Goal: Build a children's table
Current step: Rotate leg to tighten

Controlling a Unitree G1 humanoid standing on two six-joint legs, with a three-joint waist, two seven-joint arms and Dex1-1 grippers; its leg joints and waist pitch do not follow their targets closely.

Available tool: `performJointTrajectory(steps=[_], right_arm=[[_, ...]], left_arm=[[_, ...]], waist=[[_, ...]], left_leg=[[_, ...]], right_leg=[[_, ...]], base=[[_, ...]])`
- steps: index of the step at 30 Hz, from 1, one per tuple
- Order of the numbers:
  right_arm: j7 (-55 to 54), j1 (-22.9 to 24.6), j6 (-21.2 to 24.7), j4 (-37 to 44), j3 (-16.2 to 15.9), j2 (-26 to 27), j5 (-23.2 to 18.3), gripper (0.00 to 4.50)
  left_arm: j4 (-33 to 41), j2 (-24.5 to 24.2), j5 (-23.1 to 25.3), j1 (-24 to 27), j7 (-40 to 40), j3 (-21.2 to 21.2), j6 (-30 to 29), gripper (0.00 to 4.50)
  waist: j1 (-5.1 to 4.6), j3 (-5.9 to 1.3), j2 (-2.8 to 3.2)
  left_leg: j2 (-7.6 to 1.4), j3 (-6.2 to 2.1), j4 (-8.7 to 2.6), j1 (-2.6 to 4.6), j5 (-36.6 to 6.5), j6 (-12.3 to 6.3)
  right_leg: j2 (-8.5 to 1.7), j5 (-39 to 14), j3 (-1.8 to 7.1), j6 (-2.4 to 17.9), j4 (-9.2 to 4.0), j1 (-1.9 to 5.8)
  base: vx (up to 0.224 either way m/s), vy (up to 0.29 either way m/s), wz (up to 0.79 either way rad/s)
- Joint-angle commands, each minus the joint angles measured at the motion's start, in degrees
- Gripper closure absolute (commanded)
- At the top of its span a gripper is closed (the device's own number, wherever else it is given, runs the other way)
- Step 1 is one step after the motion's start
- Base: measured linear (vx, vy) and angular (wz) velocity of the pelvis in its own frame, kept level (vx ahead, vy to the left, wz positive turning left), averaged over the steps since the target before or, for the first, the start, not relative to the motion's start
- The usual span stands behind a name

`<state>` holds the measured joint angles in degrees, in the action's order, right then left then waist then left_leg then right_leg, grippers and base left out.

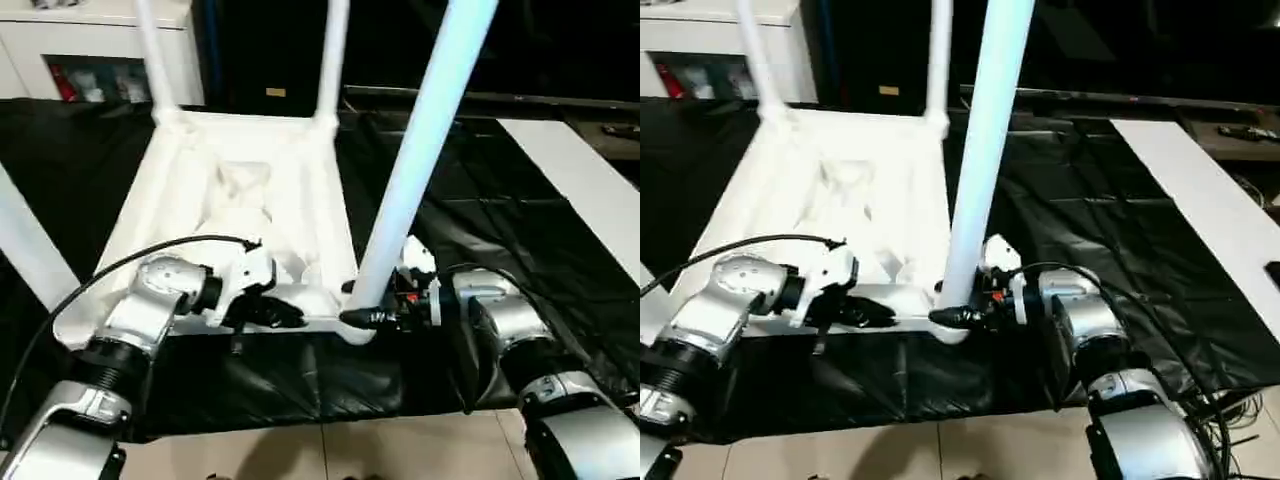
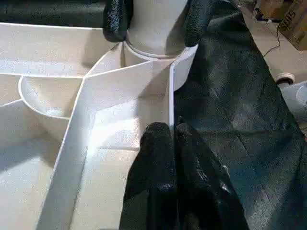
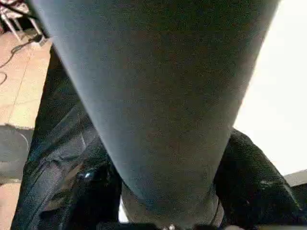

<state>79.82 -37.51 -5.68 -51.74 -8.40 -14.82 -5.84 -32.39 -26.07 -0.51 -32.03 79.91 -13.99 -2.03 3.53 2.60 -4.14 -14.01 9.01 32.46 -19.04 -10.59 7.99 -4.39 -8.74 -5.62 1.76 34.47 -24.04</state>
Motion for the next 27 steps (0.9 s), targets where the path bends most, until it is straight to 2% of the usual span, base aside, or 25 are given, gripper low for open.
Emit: performJointTrajectory(steps=[1, 7, 11, 13, 14, 15, 16, 17, 18, 19, 20, 21, 22, 23, 24, 25, 26, 27], right_arm=[[2.08, -0.15, 0.56, -1.76, -1.38, -0.12, 1.39, 2.16], [2.68, 0.72, 1.21, -0.98, -1.49, 0.49, 0.9, 2.39], [-0.93, 3.8, 2.36, 0.7, -0.28, 2.06, -0.58, 2.41], [-6.19, 5.32, 2.37, 0.89, 0.84, 3.59, -0.87, 2.42], [-8.94, 5.85, 1.83, 0.76, 1.36, 4.41, -0.74, 2.44], [-12.1, 6.44, 1.75, 0.54, 2.01, 5.51, -0.72, 2.44], [-15.26, 7.02, 2.02, 0.38, 2.52, 6.71, -0.63, 2.44], [-18.22, 7.51, 2.05, 0.21, 2.84, 7.92, -0.4, 2.44], [-19.94, 7.79, 2.04, 0.11, 3.0, 8.64, -0.23, 2.45], [-22.47, 8.15, 1.88, -0.16, 3.2, 10.34, -0.16, 2.47], [-25.7, 8.28, 2.05, -0.61, 3.49, 12.3, -0.03, 2.48], [-28.45, 8.23, 2.03, -1.1, 3.65, 14.14, 0.1, 2.49], [-31.0, 7.95, 1.88, -1.7, 3.76, 15.9, 0.28, 2.5], [-32.2, 7.75, 1.78, -1.99, 3.8, 16.74, 0.4, 2.5], [-36.2, 6.72, 1.95, -3.03, 4.71, 18.77, 0.17, 2.5], [-39.37, 5.67, 1.97, -3.99, 5.45, 20.58, -0.11, 2.5], [-41.84, 4.69, 1.86, -4.74, 5.84, 22.0, -0.15, 2.5], [-43.94, 3.85, 1.95, -5.29, 6.11, 23.09, 0.03, 2.5]], left_arm=[[-0.72, 0.14, -0.32, -1.08, 0.74, -1.05, 0.73, 4.5], [-1.28, 0.16, -0.24, -1.23, 0.58, -0.9, 0.95, 4.5], [-1.26, 1.21, 0.39, -1.21, -3.44, -0.24, -0.1, 4.5], [-1.01, 2.43, 0.85, -1.23, -6.73, 0.18, -0.84, 4.5], [-0.67, 3.06, 0.98, -1.16, -7.94, 0.26, -1.23, 4.5], [-0.12, 3.98, 1.08, -1.05, -9.41, 0.26, -1.85, 4.5], [0.43, 5.05, 1.32, -0.92, -11.28, 0.27, -2.44, 4.5], [0.87, 6.15, 1.6, -0.83, -13.22, 0.32, -2.92, 4.5], [1.09, 6.82, 1.78, -0.8, -14.45, 0.37, -3.18, 4.5], [1.73, 8.28, 1.97, -0.57, -16.23, 0.24, -4.01, 4.5], [2.3, 9.94, 2.15, -0.37, -18.15, 0.1, -4.88, 4.5], [2.74, 11.39, 2.31, -0.25, -19.66, -0.1, -5.66, 4.5], [3.07, 12.61, 2.56, -0.13, -21.01, -0.33, -6.2, 4.5], [3.18, 13.15, 2.69, -0.09, -21.61, -0.45, -6.39, 4.5], [3.13, 14.17, 3.11, -0.2, -22.89, -0.79, -6.55, 4.5], [3.09, 14.95, 3.48, -0.27, -23.82, -1.13, -6.63, 4.5], [2.94, 15.55, 3.79, -0.39, -24.57, -1.39, -6.57, 4.5], [2.73, 15.95, 3.97, -0.55, -25.22, -1.59, -6.49, 4.5]], waist=[[0.09, -3.27, 0.42], [0.16, -3.34, 0.38], [0.26, -3.32, 0.46], [0.18, -3.16, 0.38], [0.01, -3.07, 0.41], [-0.16, -2.93, 0.37], [-0.23, -2.84, 0.52], [-0.36, -2.74, 0.41], [-0.71, -2.54, 0.29], [-0.91, -2.51, 0.5], [-1.27, -2.58, 0.31], [-1.46, -2.53, 0.44], [-2.05, -2.54, 0.73], [-2.52, -2.46, 1.07], [-3.15, -2.28, 1.65], [-3.73, -2.19, 1.74], [-4.35, -1.95, 2.76], [-4.84, -1.71, 3.08]], left_leg=[[0.5, 1.4, -3.28, -0.65, -13.06, -3.12], [0.5, 1.4, -3.26, -0.71, -12.42, -3.04], [0.47, 1.44, -3.23, -0.56, -12.42, -3.1], [0.57, 1.45, -3.26, -0.35, -13.73, -2.74], [0.67, 1.29, -3.37, -0.5, -14.66, -2.29], [0.8, 1.23, -3.39, -0.29, -16.19, -1.8], [0.87, 1.11, -3.41, -0.18, -17.0, -1.57], [0.92, 1.06, -3.42, -0.2, -17.63, -1.39], [1.23, 0.8, -3.24, 0.04, -19.99, -0.94], [1.31, 0.68, -3.2, 0.03, -20.78, -0.76], [1.46, 0.56, -2.99, 0.15, -21.52, -0.54], [1.52, 0.48, -3.0, 0.3, -22.03, -0.64], [1.47, 0.12, -3.19, -0.09, -22.96, -0.59], [1.3, -0.19, -3.38, 0.11, -24.75, -0.69], [1.03, -0.7, -3.62, 0.49, -28.1, -1.11], [0.74, -0.95, -3.86, 0.58, -30.2, -1.22], [0.03, -1.63, -4.51, 1.13, -35.15, -1.44], [-0.68, -2.16, -5.43, 0.93, -38.45, -1.51]], right_leg=[[-2.85, -20.75, 2.64, 9.97, -4.09, 3.4], [-2.82, -19.23, 2.75, 10.16, -3.89, 3.49], [-2.75, -18.44, 2.79, 10.26, -3.85, 3.36], [-2.78, -20.42, 2.87, 9.96, -4.13, 3.1], [-2.81, -22.75, 2.8, 9.23, -4.36, 3.1], [-2.84, -26.32, 2.73, 7.87, -4.85, 2.88], [-2.86, -28.34, 2.61, 7.17, -5.07, 2.78], [-2.82, -30.25, 2.49, 6.27, -5.35, 2.75], [-2.85, -36.46, 1.93, 3.52, -6.3, 2.37], [-2.86, -38.03, 1.72, 2.74, -6.52, 2.35], [-2.88, -40.14, 1.23, 1.31, -7.12, 2.28], [-2.93, -40.89, 0.96, 1.02, -7.52, 2.18], [-2.93, -41.17, 0.28, 0.35, -7.85, 2.64], [-2.98, -41.14, -0.52, -0.01, -8.49, 2.75], [-2.94, -40.2, -1.89, -0.12, -9.26, 3.11], [-2.89, -39.41, -2.57, -0.26, -9.53, 3.35], [-2.74, -36.81, -3.94, -0.16, -9.93, 4.06], [-2.55, -33.63, -4.55, 0.33, -9.11, 4.85]], base=[[0.0, 0.0, 0.0], [0.0, 0.0, 0.0], [0.0, 0.0, 0.0], [0.0, 0.0, 0.0], [0.0, 0.0, 0.0], [0.0, 0.0, 0.0], [0.0, 0.0, 0.0], [0.0, 0.0, 0.0], [-0.051, 0.004, -0.04], [-0.056, 0.012, -0.06], [-0.056, 0.012, -0.06], [-0.058, 0.021, -0.09], [-0.059, 0.035, -0.14], [-0.059, 0.035, -0.14], [-0.054, 0.051, -0.17], [-0.039, 0.055, -0.14], [-0.039, 0.055, -0.14], [-0.056, 0.039, -0.13]])
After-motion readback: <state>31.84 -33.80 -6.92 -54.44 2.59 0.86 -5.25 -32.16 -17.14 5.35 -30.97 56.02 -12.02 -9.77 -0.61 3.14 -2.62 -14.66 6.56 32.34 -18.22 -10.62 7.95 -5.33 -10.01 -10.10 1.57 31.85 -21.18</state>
